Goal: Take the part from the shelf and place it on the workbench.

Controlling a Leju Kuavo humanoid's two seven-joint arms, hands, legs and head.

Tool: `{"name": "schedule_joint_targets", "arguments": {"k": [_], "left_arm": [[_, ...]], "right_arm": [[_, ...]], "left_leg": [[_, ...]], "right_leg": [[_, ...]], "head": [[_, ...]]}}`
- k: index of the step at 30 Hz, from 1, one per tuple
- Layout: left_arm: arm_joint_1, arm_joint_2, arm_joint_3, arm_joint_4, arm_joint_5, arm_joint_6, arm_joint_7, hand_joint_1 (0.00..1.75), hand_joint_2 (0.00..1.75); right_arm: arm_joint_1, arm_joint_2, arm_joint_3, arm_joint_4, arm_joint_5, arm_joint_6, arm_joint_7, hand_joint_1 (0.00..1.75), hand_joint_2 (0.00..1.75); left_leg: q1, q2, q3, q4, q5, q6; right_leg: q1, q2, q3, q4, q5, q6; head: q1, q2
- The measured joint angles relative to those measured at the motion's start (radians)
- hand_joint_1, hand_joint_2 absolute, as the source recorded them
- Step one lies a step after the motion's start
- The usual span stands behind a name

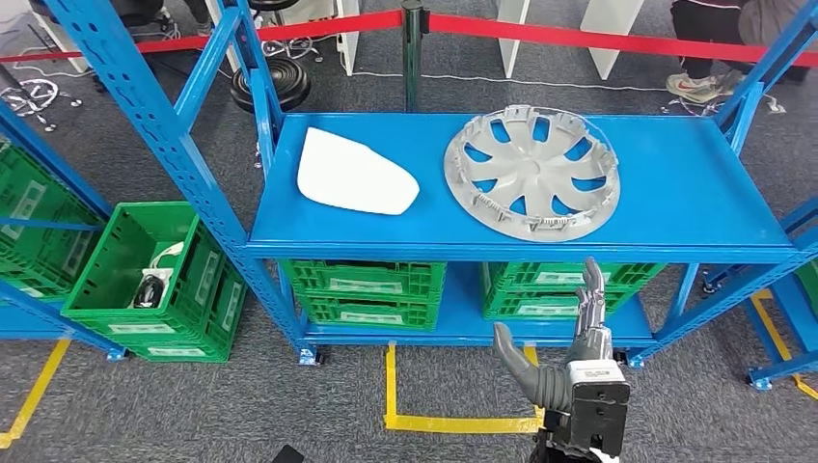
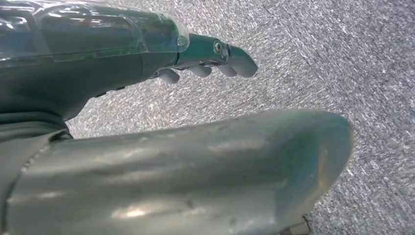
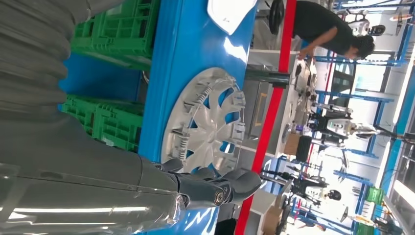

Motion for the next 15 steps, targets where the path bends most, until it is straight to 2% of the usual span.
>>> {"name": "schedule_joint_targets", "arguments": {"k": [1,3,4,5,6,8,9,10,11,13,15], "left_arm": [[0.0,0.0,0.0,0.0,-0.001,0.0,0.0,0.0,0.0],[0.0,0.0,0.0,0.0,-0.004,0.0,0.002,0.0,0.0],[0.001,0.0,0.0,0.0,-0.006,0.0,0.003,0.0,0.0],[0.002,0.0,0.0,0.0,-0.008,0.0,0.004,0.0,0.0],[0.003,0.0,0.0,0.0,-0.01,0.0,0.005,0.0,0.0],[0.004,0.0,0.0,0.0,-0.014,0.0,0.005,0.0,0.0],[0.003,0.0,0.0,0.0,-0.016,0.0,0.005,0.0,0.0],[0.002,0.0,0.0,0.0,-0.018,0.0,0.005,0.0,0.0],[0.001,0.0,0.0,0.0,-0.02,0.0,0.005,0.0,0.0],[0.0,0.0,0.0,0.001,-0.023,0.0,0.006,0.0,0.0],[-0.001,0.0,0.0,0.001,-0.025,0.0,0.006,0.0,0.0]], "right_arm": [[0.0,0.0,0.0,0.0,-0.002,0.0,0.0,0.0,1.75],[0.001,0.0,0.001,0.004,-0.006,0.0,0.0,0.0,1.75],[0.002,-0.001,0.002,0.007,-0.008,0.0,0.0,0.0,1.75],[0.004,-0.001,0.002,0.01,-0.009,0.0,0.0,0.0,1.75],[0.004,-0.002,0.002,0.013,-0.009,0.0,0.0,0.0,1.75],[0.005,-0.003,0.004,0.019,-0.009,0.0,0.0,0.0,1.75],[0.005,-0.004,0.005,0.021,-0.009,0.0,0.0,0.0,1.75],[0.004,-0.005,0.006,0.023,-0.009,0.0,0.0,0.0,1.75],[0.005,-0.005,0.007,0.024,-0.01,0.0,0.001,0.0,1.75],[0.006,-0.006,0.008,0.026,-0.011,0.0,0.002,0.0,1.75],[0.007,-0.006,0.008,0.026,-0.011,0.0,0.004,0.0,1.75]], "left_leg": [[0.004,0.002,0.008,-0.015,0.006,0.003],[0.006,0.005,0.016,-0.022,0.005,0.004],[0.006,0.005,0.02,-0.022,0.001,0.003],[0.007,0.005,0.026,-0.022,-0.005,0.001],[0.009,0.003,0.034,-0.022,-0.011,-0.003],[0.013,-0.001,0.055,-0.02,-0.029,-0.015],[0.013,-0.003,0.063,-0.018,-0.038,-0.024],[0.013,-0.004,0.066,-0.015,-0.047,-0.032],[0.011,-0.005,0.064,-0.012,-0.052,-0.039],[0.011,-0.005,0.061,-0.011,-0.056,-0.049],[0.014,-0.004,0.055,0.009,-0.071,-0.057]], "right_leg": [[0.0,0.0,-0.017,0.034,-0.017,0.002],[-0.005,0.0,-0.085,0.156,-0.061,0.009],[-0.008,0.0,-0.119,0.213,-0.072,0.014],[-0.012,0.0,-0.142,0.243,-0.065,0.019],[-0.015,-0.001,-0.148,0.237,-0.038,0.023],[-0.021,-0.002,-0.116,0.141,0.044,0.029],[-0.021,-0.003,-0.095,0.091,0.071,0.03],[-0.021,-0.004,-0.077,0.049,0.076,0.025],[-0.019,-0.003,-0.067,0.03,0.067,0.017],[-0.018,-0.001,-0.063,0.017,0.044,-0.005],[-0.018,0.001,-0.056,0.015,0.035,-0.02]], "head": [[0.002,0.0],[0.005,0.0],[0.006,0.0],[0.007,0.0],[0.007,0.0],[0.008,0.0],[0.009,0.0],[0.011,0.0],[0.01,0.0],[0.005,0.0],[-0.002,0.0]]}}
